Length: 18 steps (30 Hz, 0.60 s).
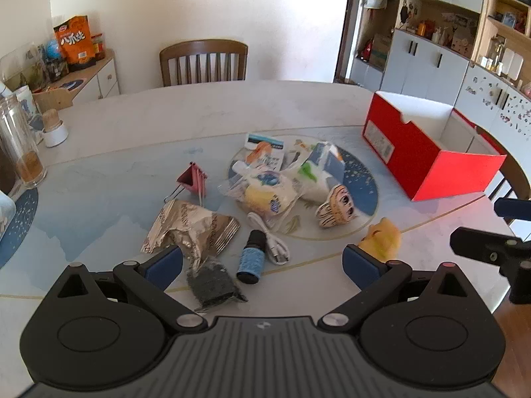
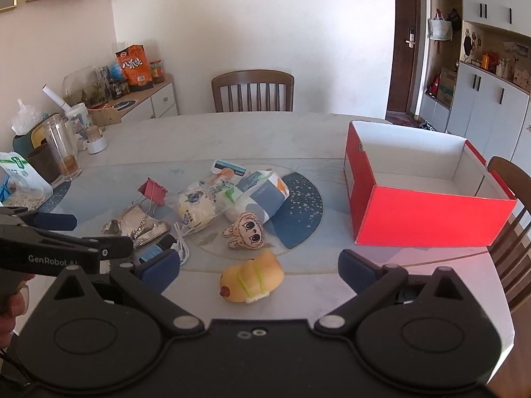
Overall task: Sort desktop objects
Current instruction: 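Grasp the black granule bag with the left tool while the right tool grasps the yellow squishy toy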
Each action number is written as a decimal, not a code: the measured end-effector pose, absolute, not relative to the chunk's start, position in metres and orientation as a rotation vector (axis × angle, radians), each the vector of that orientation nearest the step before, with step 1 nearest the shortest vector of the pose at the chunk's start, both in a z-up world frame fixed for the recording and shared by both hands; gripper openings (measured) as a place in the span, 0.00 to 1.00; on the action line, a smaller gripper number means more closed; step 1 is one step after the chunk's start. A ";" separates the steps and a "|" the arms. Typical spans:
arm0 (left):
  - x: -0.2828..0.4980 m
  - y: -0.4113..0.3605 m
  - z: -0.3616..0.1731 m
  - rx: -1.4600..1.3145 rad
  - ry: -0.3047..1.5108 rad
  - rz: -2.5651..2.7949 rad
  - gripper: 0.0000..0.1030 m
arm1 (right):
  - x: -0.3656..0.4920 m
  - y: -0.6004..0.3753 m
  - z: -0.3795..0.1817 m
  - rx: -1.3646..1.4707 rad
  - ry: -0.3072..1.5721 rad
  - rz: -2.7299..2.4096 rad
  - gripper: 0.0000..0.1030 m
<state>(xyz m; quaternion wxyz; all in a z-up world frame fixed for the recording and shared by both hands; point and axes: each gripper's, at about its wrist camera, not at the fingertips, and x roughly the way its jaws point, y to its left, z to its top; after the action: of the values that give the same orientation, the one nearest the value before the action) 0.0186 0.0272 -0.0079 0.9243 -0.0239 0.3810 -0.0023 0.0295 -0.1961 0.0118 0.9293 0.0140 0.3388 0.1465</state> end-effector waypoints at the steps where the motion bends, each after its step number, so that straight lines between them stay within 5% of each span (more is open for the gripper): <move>1: 0.020 0.029 -0.011 -0.051 0.786 0.000 1.00 | 0.031 -0.195 0.010 0.029 0.696 0.301 0.99; 18: 0.036 0.060 -0.061 -0.016 0.874 0.075 0.99 | 0.068 -0.180 -0.027 0.011 0.784 0.303 0.99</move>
<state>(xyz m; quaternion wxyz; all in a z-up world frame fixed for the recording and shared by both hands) 0.0364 0.0600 -0.0612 0.9053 -0.0078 0.4232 0.0365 0.0676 -0.1796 -0.0274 0.9130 0.0052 0.3806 0.1470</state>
